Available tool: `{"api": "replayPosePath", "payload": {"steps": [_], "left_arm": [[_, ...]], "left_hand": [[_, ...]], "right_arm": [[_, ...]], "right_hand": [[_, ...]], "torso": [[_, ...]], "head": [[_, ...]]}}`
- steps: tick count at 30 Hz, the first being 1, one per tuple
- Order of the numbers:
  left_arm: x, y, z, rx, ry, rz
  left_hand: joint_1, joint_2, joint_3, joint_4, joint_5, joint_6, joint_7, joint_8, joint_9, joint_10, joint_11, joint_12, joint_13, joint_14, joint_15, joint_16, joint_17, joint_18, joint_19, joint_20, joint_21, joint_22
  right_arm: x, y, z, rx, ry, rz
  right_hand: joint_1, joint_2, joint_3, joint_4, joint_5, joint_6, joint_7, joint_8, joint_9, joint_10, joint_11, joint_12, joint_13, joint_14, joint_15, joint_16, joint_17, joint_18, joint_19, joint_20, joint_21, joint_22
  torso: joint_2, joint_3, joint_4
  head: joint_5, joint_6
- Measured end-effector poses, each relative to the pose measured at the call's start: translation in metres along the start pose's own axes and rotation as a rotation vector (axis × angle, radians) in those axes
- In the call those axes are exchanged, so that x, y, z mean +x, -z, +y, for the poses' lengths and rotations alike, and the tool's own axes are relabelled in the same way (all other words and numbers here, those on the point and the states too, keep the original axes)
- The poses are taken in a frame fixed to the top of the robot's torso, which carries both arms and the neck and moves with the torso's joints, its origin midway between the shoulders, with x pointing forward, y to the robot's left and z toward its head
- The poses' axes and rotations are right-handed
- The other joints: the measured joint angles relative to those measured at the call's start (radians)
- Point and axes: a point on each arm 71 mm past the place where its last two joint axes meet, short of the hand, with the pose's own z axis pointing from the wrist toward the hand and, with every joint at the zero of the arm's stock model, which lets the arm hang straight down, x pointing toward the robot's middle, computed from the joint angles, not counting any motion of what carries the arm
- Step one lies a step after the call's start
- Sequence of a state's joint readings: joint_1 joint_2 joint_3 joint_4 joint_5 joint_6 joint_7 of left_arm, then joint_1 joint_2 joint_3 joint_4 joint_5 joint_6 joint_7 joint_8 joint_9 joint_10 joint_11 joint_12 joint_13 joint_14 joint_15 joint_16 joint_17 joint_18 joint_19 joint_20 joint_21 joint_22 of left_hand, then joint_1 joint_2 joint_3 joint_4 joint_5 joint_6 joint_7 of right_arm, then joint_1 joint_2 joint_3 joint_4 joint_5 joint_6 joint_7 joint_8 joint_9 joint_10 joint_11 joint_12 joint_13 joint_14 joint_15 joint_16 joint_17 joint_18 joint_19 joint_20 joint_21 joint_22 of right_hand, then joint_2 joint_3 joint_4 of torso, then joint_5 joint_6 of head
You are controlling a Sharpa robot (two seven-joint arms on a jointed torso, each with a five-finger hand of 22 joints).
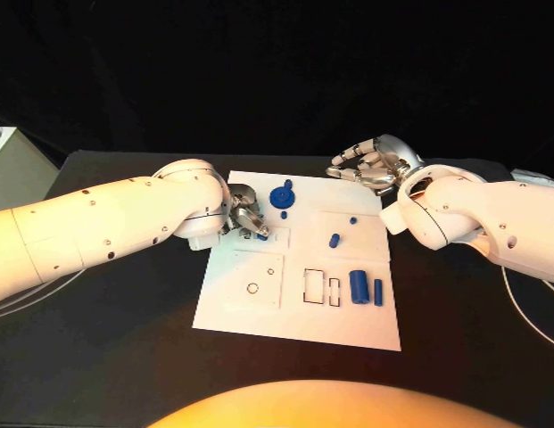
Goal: Assemble the parts on the task board
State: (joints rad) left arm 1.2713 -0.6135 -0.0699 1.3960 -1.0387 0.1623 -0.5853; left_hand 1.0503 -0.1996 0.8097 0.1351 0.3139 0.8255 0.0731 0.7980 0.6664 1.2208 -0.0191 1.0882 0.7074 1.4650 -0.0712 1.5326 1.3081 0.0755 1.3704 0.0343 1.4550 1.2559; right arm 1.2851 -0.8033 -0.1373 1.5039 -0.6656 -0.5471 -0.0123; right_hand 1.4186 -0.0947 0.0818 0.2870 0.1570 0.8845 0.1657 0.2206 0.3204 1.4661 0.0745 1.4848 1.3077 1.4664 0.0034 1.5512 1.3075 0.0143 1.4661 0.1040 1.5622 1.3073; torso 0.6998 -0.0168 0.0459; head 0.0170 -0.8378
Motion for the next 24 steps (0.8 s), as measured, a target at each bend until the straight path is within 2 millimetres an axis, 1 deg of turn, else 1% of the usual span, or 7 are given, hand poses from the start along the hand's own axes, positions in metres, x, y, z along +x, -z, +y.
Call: {"api": "replayPosePath", "payload": {"steps": [24], "left_arm": [[-0.0012, -0.0001, 0.0012, -0.003, 0.000, -0.007]], "left_hand": [[0.001, 0.001, 0.000, 0.000, 0.004, 0.000, 0.000, 0.001, 0.001, 0.000, 0.000, 0.000, -0.001, 0.000, 0.000, 0.000, 0.000, 0.000, 0.000, 0.000, 0.000, 0.000]], "right_arm": [[0.0004, -0.0001, -0.0001, 0.000, 0.004, 0.005]], "right_hand": [[0.000, 0.000, 0.000, 0.000, 0.000, 0.000, 0.000, 0.000, 0.000, 0.000, 0.000, 0.000, 0.000, 0.000, 0.000, 0.000, 0.000, 0.000, 0.000, 0.000, 0.000, 0.001]], "torso": [[0.000, -0.0003, 0.0004]], "head": [[-0.003, -0.004]]}}
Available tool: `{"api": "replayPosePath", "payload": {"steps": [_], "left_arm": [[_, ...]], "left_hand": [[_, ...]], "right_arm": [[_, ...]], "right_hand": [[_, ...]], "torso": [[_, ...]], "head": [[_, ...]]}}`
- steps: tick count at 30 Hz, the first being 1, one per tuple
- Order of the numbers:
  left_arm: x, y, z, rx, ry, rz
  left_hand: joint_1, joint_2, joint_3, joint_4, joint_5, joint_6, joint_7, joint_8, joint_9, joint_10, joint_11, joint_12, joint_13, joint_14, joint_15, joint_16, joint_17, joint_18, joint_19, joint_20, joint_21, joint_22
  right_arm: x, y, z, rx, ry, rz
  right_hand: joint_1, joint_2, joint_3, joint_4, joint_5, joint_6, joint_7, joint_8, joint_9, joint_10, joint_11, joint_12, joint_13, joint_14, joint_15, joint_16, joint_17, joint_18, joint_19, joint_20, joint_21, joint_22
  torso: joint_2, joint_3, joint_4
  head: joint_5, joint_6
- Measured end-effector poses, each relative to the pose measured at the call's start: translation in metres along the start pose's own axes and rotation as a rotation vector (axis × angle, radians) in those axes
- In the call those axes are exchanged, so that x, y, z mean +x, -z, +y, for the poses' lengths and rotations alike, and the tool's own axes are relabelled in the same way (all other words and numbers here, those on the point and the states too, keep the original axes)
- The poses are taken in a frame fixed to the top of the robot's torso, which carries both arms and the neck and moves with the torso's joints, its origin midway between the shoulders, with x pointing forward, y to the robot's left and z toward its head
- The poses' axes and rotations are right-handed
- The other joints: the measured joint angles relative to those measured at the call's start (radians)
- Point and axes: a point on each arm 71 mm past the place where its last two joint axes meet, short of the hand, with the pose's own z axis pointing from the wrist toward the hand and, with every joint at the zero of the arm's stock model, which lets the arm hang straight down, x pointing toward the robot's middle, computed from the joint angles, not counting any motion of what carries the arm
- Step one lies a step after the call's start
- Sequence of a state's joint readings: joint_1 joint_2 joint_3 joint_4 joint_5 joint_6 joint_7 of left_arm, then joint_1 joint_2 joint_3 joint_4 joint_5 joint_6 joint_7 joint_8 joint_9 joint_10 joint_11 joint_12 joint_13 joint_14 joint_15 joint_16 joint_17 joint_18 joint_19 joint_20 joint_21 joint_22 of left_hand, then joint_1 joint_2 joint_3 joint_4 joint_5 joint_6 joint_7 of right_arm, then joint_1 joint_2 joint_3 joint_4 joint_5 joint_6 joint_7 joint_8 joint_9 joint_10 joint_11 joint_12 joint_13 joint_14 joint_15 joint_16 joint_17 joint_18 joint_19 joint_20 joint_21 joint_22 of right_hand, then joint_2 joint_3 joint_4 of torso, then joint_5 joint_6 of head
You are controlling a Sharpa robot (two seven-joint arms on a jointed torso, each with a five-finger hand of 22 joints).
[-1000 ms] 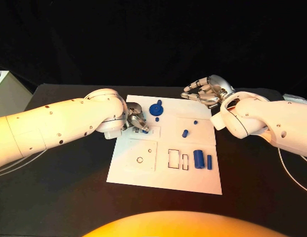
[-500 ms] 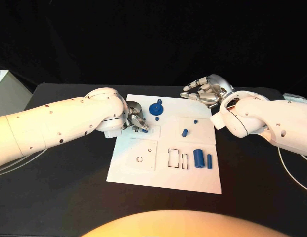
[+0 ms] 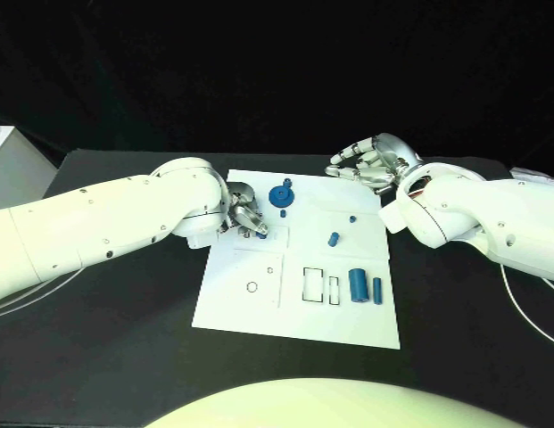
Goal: Assemble the parts on the task board
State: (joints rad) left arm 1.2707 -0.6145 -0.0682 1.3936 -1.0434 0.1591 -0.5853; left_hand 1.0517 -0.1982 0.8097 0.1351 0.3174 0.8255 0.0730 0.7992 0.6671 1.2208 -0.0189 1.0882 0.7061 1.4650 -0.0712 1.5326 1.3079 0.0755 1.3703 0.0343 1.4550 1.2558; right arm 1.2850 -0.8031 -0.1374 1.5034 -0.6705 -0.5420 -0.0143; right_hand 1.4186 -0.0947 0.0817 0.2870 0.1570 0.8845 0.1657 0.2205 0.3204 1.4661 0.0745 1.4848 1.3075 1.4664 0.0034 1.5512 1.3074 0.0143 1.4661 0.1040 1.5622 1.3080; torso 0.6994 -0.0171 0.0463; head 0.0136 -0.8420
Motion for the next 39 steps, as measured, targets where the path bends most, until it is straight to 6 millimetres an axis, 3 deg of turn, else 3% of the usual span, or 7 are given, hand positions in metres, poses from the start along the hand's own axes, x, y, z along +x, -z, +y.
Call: {"api": "replayPosePath", "payload": {"steps": [39], "left_arm": [[-0.0001, -0.0023, -0.0010, -0.004, -0.007, -0.001]], "left_hand": [[-0.004, 0.004, 0.000, 0.000, -0.002, 0.000, 0.000, 0.001, 0.001, 0.000, 0.000, 0.000, 0.000, 0.000, 0.000, 0.000, 0.000, 0.000, 0.000, 0.000, 0.000, 0.002]], "right_arm": [[0.0001, 0.0000, -0.0007, 0.002, 0.001, 0.002]], "right_hand": [[0.000, 0.000, 0.001, -0.001, 0.000, 0.000, 0.000, 0.000, 0.000, 0.000, 0.000, 0.000, 0.001, 0.000, 0.000, 0.000, 0.000, 0.000, 0.000, 0.000, 0.000, -0.001]], "torso": [[0.000, 0.0007, 0.0000]], "head": [[-0.002, -0.009]]}}
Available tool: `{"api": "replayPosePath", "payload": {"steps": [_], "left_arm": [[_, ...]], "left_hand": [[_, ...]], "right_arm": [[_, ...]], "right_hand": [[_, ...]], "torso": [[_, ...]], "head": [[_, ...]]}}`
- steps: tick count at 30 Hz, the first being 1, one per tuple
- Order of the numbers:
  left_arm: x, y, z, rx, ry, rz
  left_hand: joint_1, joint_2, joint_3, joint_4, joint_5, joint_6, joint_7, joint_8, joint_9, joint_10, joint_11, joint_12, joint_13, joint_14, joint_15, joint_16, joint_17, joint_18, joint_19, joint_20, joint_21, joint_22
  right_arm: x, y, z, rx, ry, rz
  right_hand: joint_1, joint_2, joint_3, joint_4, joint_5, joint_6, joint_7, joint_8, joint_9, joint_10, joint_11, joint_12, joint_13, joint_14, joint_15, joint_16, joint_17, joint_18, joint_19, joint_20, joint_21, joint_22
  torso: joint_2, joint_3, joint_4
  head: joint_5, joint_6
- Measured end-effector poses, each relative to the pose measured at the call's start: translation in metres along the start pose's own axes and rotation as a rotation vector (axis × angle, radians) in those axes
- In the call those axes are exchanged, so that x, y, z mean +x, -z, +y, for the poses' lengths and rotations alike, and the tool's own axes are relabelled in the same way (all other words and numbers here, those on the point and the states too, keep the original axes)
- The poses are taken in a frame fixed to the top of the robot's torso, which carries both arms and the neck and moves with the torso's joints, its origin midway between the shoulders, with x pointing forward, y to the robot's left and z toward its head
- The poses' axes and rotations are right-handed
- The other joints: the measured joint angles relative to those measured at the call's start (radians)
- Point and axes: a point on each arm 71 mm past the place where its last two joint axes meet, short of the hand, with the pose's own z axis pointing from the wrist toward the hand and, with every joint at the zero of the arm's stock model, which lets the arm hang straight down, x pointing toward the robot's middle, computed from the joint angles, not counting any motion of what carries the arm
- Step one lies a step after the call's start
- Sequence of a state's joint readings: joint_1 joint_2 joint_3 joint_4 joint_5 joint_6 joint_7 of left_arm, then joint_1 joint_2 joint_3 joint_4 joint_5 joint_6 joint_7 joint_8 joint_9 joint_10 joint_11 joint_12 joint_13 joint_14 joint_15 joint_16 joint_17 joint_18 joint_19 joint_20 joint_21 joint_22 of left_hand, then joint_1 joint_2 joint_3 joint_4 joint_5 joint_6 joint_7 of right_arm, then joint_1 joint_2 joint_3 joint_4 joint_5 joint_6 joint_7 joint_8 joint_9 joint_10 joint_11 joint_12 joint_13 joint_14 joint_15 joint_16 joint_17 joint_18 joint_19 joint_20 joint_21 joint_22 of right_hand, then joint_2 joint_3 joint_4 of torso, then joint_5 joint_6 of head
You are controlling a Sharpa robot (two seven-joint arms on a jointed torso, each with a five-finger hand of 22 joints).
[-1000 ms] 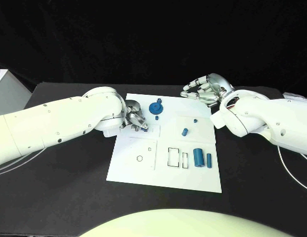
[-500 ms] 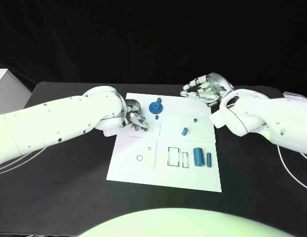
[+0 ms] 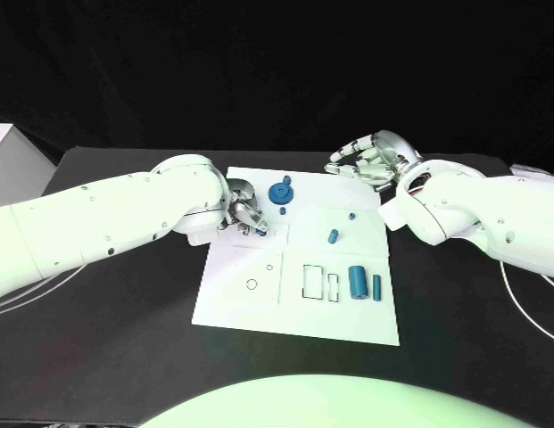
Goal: Assemble the parts on the task board
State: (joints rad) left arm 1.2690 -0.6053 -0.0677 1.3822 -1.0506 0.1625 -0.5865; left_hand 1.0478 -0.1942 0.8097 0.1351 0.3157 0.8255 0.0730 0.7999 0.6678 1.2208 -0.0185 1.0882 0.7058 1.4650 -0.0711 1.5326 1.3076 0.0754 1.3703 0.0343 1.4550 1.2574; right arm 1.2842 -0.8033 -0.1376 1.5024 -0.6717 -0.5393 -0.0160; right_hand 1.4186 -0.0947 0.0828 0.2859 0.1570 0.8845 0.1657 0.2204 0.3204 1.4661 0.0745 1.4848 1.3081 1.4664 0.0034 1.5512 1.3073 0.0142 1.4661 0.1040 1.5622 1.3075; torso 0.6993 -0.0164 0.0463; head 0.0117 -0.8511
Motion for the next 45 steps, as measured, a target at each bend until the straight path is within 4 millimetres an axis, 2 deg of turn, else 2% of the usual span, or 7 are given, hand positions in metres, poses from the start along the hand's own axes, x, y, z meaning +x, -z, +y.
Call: {"api": "replayPosePath", "payload": {"steps": [18, 33, 35, 45], "left_arm": [[0.0000, 0.0000, 0.0014, -0.003, -0.005, 0.008], [0.0003, -0.0024, -0.0001, -0.007, -0.009, 0.014], [0.0004, -0.0027, -0.0003, -0.007, -0.011, 0.015], [0.0000, -0.0041, -0.0016, -0.011, -0.018, 0.023]], "left_hand": [[0.000, 0.000, 0.000, 0.000, 0.001, 0.000, 0.000, 0.000, 0.001, 0.004, -0.001, 0.000, -0.002, 0.000, 0.000, 0.000, 0.000, 0.000, 0.000, 0.000, 0.000, 0.001], [0.000, 0.000, 0.000, 0.000, -0.002, 0.000, 0.000, -0.001, 0.005, 0.004, -0.001, 0.000, -0.002, 0.000, 0.000, 0.000, 0.000, 0.000, 0.000, 0.000, 0.000, 0.002], [0.000, 0.000, 0.000, 0.000, -0.002, 0.000, 0.000, -0.002, 0.026, 0.004, -0.001, 0.000, -0.001, 0.000, 0.000, 0.001, 0.000, 0.000, 0.004, -0.004, 0.001, 0.004], [0.000, 0.000, 0.000, 0.000, -0.002, 0.000, 0.000, -0.003, 0.056, 0.008, -0.004, 0.011, 0.017, 0.000, 0.000, 0.008, 0.000, 0.000, 0.004, -0.004, 0.004, 0.007]], "right_arm": [[0.0000, 0.0001, -0.0002, 0.001, 0.000, 0.001], [0.0001, 0.0001, -0.0002, 0.001, 0.001, 0.001], [0.0001, 0.0001, -0.0002, 0.001, 0.001, 0.001], [-0.0002, 0.0003, -0.0004, 0.002, 0.001, 0.001]], "right_hand": [[0.000, 0.000, 0.002, -0.002, 0.000, 0.000, 0.000, 0.000, 0.000, 0.000, 0.000, 0.000, 0.000, 0.000, 0.000, 0.000, 0.001, 0.000, 0.000, 0.000, 0.000, 0.000], [0.000, 0.000, 0.002, -0.002, 0.000, 0.000, 0.000, 0.000, 0.000, 0.000, 0.000, 0.000, 0.000, 0.000, 0.000, 0.000, 0.001, 0.000, 0.000, 0.000, 0.000, 0.001], [0.000, 0.000, 0.002, -0.002, 0.000, 0.000, 0.000, 0.000, 0.000, 0.000, 0.000, 0.000, 0.000, 0.000, 0.000, 0.000, 0.001, 0.000, 0.000, 0.000, 0.000, 0.001], [0.000, 0.000, 0.002, -0.002, 0.000, 0.000, 0.000, 0.000, 0.000, 0.000, 0.000, 0.000, -0.001, 0.000, 0.000, 0.000, 0.000, 0.000, 0.000, 0.000, 0.000, 0.000]], "torso": [[-0.001, -0.0009, 0.0005], [0.000, -0.0001, 0.0000], [0.000, 0.0002, -0.0003], [0.000, 0.0007, -0.0004]], "head": [[0.000, -0.003], [0.001, -0.004], [0.001, -0.004], [0.000, -0.006]]}}
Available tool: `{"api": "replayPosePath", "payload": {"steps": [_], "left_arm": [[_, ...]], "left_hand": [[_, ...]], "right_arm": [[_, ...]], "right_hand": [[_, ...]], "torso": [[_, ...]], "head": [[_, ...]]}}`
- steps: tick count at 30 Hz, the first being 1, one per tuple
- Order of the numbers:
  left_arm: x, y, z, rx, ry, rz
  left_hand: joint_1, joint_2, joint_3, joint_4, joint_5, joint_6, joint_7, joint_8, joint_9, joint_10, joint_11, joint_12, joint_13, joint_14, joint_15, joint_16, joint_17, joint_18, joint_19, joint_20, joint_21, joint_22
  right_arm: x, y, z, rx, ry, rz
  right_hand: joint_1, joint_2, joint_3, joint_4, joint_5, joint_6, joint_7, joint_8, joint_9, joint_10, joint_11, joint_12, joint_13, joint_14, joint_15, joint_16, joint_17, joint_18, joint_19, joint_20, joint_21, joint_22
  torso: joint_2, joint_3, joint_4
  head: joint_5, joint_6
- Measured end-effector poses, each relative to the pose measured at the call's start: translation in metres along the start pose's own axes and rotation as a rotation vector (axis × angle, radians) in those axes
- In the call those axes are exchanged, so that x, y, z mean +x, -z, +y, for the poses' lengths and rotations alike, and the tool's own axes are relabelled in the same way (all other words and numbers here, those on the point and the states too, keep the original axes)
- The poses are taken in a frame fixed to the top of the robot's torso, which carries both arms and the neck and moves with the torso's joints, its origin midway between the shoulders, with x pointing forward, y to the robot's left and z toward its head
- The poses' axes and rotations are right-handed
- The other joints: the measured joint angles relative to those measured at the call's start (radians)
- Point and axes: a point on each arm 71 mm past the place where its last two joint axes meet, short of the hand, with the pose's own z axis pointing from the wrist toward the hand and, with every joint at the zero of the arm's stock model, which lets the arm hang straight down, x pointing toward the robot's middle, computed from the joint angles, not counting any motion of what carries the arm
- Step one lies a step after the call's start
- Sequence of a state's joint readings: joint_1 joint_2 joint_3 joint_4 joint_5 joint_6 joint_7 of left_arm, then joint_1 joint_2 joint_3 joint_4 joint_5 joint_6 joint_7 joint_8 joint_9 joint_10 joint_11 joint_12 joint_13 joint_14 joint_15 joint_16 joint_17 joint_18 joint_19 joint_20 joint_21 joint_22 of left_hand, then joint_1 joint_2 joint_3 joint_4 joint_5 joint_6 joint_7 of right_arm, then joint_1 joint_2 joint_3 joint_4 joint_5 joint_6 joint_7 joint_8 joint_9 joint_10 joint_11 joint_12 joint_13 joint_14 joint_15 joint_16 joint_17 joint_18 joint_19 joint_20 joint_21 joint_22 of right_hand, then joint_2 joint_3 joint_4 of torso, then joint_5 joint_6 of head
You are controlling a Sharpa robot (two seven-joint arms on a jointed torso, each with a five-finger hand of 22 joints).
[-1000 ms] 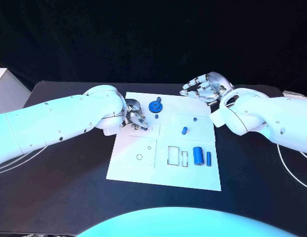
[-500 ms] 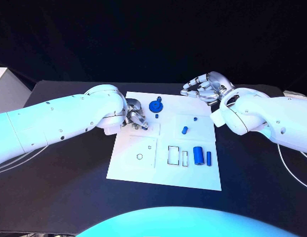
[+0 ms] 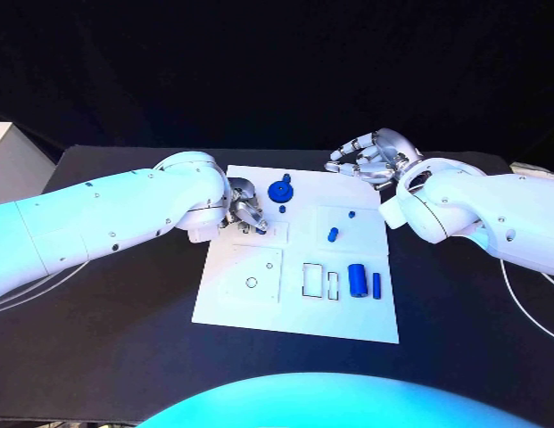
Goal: Assemble the parts on the task board
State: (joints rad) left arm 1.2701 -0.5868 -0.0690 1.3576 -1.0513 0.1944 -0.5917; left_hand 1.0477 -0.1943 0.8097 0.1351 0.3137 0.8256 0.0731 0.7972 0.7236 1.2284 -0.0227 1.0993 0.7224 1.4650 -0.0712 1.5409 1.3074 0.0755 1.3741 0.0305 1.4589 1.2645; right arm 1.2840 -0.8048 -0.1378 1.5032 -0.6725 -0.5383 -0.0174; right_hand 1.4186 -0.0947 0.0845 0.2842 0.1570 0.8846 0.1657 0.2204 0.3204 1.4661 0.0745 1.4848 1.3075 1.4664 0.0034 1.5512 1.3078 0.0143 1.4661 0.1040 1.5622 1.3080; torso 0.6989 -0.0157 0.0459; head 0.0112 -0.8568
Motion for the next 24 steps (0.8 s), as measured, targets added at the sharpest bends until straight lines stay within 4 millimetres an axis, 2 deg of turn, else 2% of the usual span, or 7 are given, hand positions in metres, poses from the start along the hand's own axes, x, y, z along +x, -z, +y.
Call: {"api": "replayPosePath", "payload": {"steps": [3, 6, 14, 24], "left_arm": [[-0.0002, -0.0006, -0.0004, -0.001, -0.002, 0.002], [-0.0004, -0.0014, -0.0011, -0.002, -0.004, 0.005], [-0.0014, -0.0043, -0.0036, -0.006, -0.009, 0.010], [-0.0022, -0.0065, -0.0043, -0.013, -0.014, 0.010]], "left_hand": [[-0.006, 0.005, 0.000, 0.000, 0.000, 0.001, 0.000, 0.004, 0.001, 0.005, -0.002, 0.007, 0.006, 0.000, 0.000, 0.000, 0.000, 0.000, 0.000, 0.000, 0.000, 0.002], [-0.007, 0.006, 0.000, 0.000, 0.004, 0.004, 0.003, 0.005, 0.029, 0.009, -0.002, 0.012, 0.014, 0.002, -0.002, 0.002, 0.000, 0.000, 0.004, 0.004, 0.000, 0.005], [-0.029, 0.027, -0.001, -0.001, 0.002, 0.013, -0.002, 0.009, 0.056, 0.030, -0.006, 0.030, 0.036, 0.000, -0.007, 0.006, 0.000, 0.000, 0.008, 0.000, 0.005, 0.018], [-0.051, 0.034, -0.007, -0.007, -0.012, 0.036, -0.015, 0.016, 0.057, 0.043, -0.015, 0.039, 0.046, 0.000, -0.008, 0.010, 0.000, 0.000, 0.016, -0.002, 0.008, 0.025]], "right_arm": [[0.0000, 0.0000, 0.0000, 0.000, 0.000, 0.000], [0.0000, 0.0000, 0.0000, 0.000, 0.000, 0.000], [0.0001, 0.0000, 0.0001, 0.000, 0.000, 0.000], [0.0003, -0.0001, 0.0002, 0.000, 0.000, 0.001]], "right_hand": [[0.000, 0.000, 0.000, 0.000, 0.000, 0.000, 0.000, 0.000, 0.000, 0.000, 0.000, 0.000, 0.000, 0.000, 0.000, 0.000, 0.000, 0.000, 0.000, 0.000, 0.000, 0.000], [0.000, 0.000, 0.000, 0.000, 0.000, 0.000, 0.000, 0.000, 0.000, 0.000, 0.000, 0.000, 0.000, 0.000, 0.000, 0.000, 0.000, 0.000, 0.000, 0.000, 0.000, 0.000], [0.000, 0.000, 0.000, 0.000, 0.000, 0.000, 0.000, 0.000, 0.000, 0.000, 0.000, 0.000, 0.000, 0.000, 0.000, 0.000, 0.000, 0.000, 0.000, 0.000, 0.000, 0.000], [0.000, 0.000, 0.003, 0.003, 0.000, 0.000, 0.000, 0.008, 0.000, 0.000, 0.000, 0.000, 0.000, 0.000, 0.000, 0.000, 0.000, 0.000, 0.000, 0.000, 0.000, 0.000]], "torso": [[0.000, 0.0002, -0.0002], [0.000, 0.0003, -0.0003], [0.000, 0.0003, -0.0002], [0.001, 0.0003, -0.0005]], "head": [[0.000, 0.000], [0.000, 0.000], [-0.001, -0.002], [-0.004, -0.003]]}}
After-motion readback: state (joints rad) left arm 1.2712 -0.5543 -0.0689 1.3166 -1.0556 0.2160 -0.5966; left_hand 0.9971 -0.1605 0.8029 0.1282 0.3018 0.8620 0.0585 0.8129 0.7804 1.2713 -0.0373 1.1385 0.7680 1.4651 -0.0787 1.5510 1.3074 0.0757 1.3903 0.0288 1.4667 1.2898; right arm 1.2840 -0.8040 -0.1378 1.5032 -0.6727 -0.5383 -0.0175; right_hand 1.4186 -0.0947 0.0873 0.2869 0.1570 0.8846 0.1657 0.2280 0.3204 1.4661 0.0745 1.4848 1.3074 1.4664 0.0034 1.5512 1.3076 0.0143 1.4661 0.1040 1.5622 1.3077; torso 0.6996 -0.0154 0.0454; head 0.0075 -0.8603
